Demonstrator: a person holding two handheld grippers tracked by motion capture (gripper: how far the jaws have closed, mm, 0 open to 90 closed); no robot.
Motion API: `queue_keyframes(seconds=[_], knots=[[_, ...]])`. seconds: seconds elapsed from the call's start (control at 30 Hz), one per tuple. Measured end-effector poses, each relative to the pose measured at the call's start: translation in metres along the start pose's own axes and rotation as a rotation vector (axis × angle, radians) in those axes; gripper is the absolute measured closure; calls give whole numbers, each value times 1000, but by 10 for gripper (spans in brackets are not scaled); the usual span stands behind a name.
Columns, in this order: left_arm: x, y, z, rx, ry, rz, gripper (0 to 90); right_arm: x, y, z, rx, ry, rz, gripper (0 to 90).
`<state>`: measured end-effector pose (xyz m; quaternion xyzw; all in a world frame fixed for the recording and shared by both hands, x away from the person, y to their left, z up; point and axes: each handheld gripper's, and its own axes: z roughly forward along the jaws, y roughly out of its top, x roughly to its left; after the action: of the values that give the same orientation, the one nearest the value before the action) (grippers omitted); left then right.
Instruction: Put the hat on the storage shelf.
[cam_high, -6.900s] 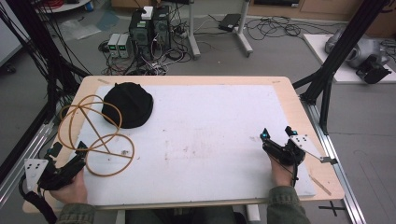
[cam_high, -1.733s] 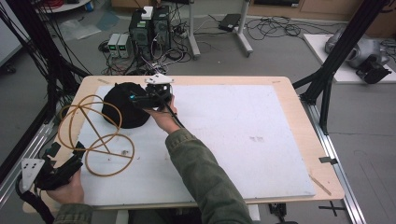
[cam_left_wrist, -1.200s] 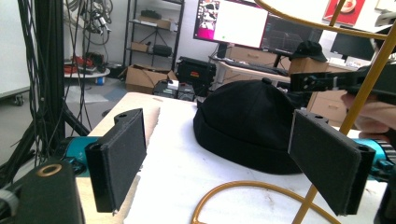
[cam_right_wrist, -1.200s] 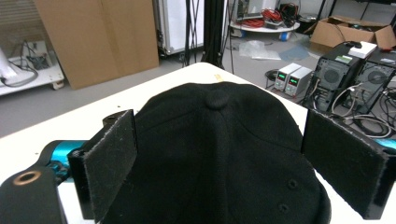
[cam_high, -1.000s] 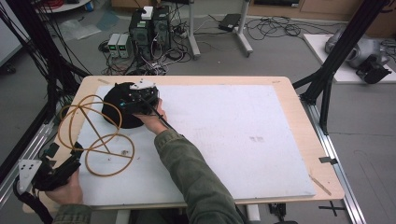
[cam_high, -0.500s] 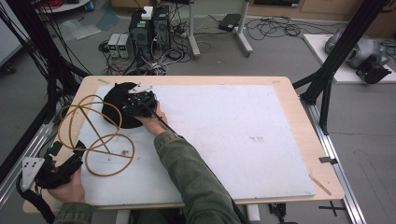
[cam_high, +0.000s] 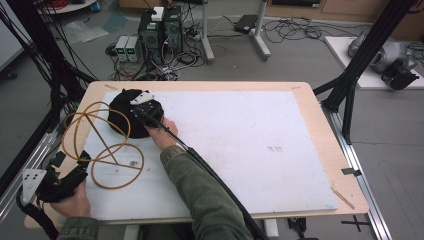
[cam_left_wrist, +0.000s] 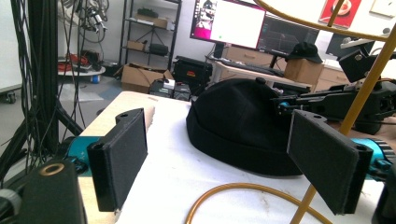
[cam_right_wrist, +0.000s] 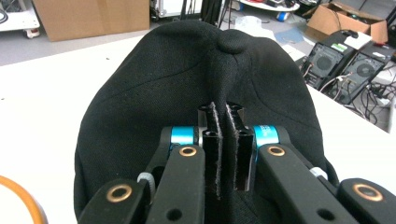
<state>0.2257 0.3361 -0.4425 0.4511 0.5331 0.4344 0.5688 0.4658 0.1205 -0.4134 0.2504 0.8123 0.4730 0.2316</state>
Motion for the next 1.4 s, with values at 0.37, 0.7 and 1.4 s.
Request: queue_keyframes(seconds=[0.37, 0.7, 1.4], knots=[[0, 0, 0, 2, -1, 1, 202, -2, -3, -5, -39, 32, 73, 871], [-1, -1, 0, 5, -3, 3, 202, -11, -3, -16, -89, 19, 96, 870], [0, 0, -3, -4, 5, -10, 202, -30, 24, -62, -217, -6, 117, 870]])
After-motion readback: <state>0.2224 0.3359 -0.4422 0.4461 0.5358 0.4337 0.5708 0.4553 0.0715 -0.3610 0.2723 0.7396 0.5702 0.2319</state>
